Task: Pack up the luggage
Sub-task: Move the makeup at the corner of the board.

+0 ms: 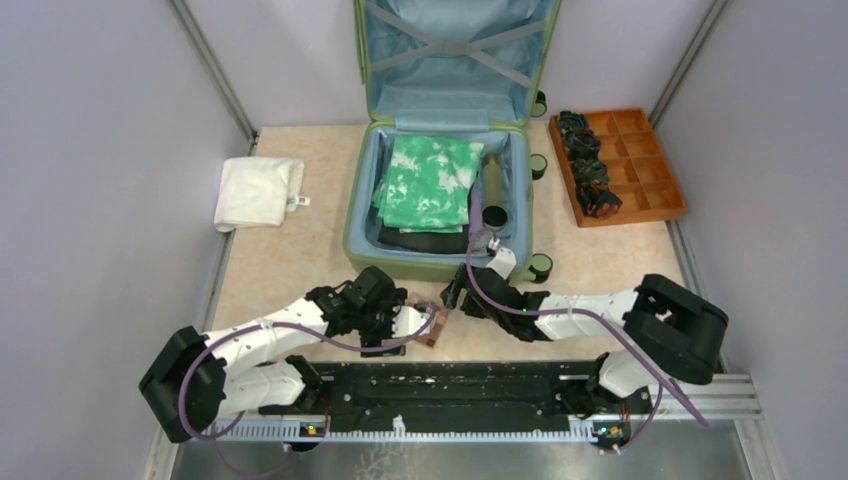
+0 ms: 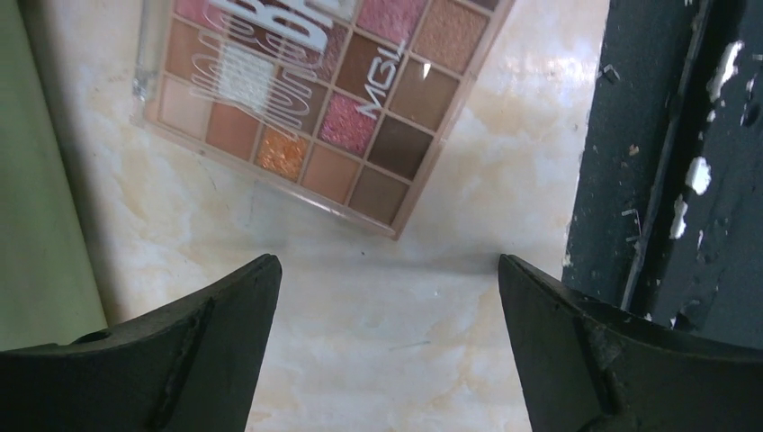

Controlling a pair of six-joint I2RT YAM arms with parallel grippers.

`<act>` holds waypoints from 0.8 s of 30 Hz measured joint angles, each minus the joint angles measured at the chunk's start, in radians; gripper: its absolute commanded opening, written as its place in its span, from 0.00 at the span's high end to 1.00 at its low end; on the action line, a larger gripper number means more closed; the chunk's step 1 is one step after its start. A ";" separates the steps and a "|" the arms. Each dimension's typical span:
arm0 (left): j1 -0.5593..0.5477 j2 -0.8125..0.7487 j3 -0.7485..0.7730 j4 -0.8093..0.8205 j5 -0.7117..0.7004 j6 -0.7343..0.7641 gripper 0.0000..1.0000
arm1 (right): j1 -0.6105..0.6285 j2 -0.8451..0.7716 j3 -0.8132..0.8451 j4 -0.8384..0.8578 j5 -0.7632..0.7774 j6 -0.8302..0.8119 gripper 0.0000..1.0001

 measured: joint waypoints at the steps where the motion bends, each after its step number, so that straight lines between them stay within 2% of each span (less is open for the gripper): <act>1: 0.000 0.003 0.000 0.010 0.005 0.002 0.13 | -0.002 0.021 0.010 0.019 -0.005 -0.016 0.26; 4: -0.004 0.024 0.000 0.048 0.016 0.003 0.26 | -0.005 0.072 0.031 0.079 -0.025 -0.040 0.30; 10: -0.012 0.070 0.011 0.100 0.044 0.003 0.37 | 0.017 0.140 0.033 0.204 -0.079 -0.049 0.40; 17: -0.039 0.075 0.008 0.119 0.035 -0.003 0.54 | 0.064 0.177 0.032 0.258 -0.039 -0.059 0.56; 24: -0.048 0.075 0.005 0.129 -0.023 -0.014 0.56 | 0.117 0.130 -0.048 0.328 -0.042 -0.064 0.56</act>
